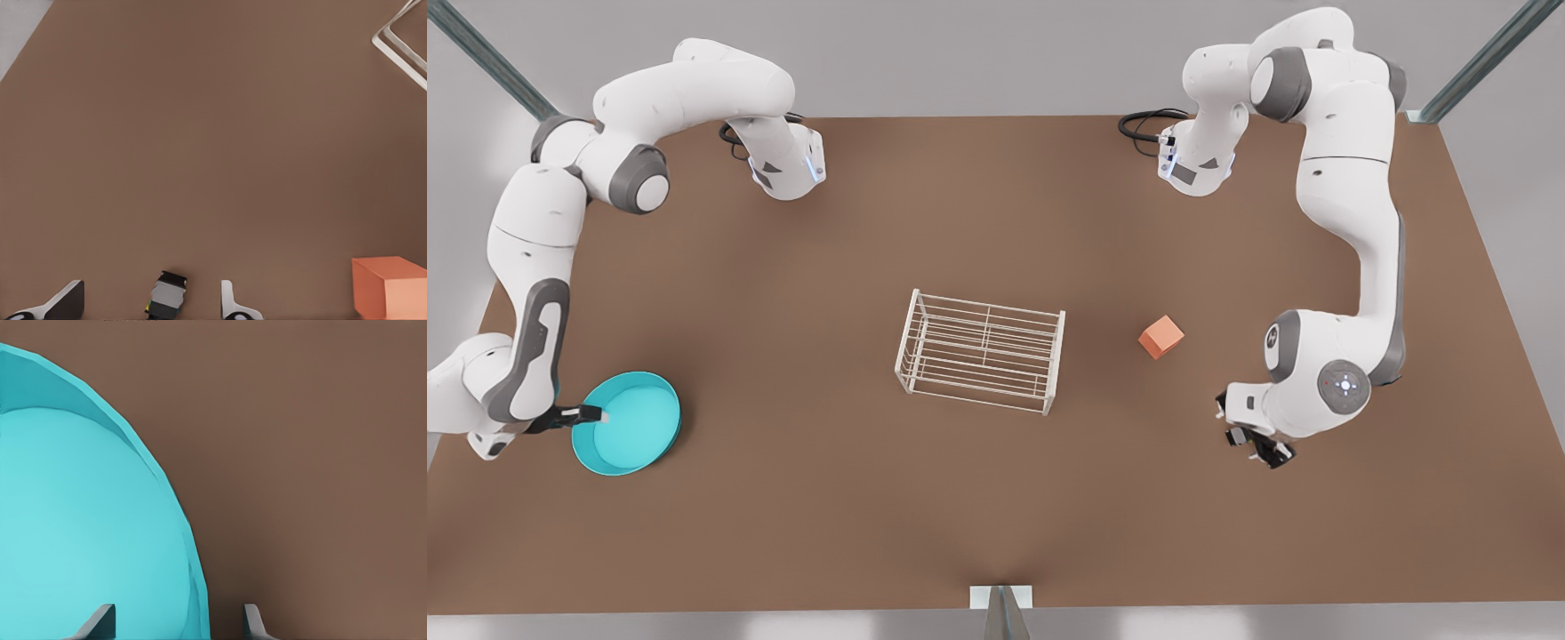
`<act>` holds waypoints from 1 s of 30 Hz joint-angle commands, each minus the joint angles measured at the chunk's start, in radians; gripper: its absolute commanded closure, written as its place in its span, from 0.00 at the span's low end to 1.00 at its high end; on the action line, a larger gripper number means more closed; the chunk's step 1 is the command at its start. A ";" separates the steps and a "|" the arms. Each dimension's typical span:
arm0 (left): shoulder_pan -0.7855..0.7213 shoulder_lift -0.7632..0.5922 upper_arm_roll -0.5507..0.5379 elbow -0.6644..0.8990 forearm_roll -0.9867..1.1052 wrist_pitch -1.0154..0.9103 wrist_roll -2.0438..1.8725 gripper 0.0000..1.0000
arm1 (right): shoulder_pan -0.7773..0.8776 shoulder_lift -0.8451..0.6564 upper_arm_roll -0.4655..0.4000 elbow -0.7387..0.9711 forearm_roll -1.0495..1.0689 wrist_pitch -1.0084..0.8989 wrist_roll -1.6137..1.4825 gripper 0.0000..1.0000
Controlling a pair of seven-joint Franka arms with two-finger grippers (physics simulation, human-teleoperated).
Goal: Place the plate on the shelf with right arm and place the red button switch in the plate with left arm
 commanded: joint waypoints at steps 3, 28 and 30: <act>0.014 0.043 0.001 0.003 0.005 0.087 0.411 0.00 | 0.004 -0.006 0.000 0.004 0.006 0.024 -0.356 0.58; 0.080 0.072 0.006 -0.139 0.003 0.120 0.463 0.00 | 0.070 -0.276 0.115 0.020 0.007 -0.320 -0.096 0.81; 0.080 0.075 0.006 -0.139 0.003 0.121 0.465 0.00 | 0.105 -0.316 0.118 0.020 0.004 -0.366 -0.016 0.81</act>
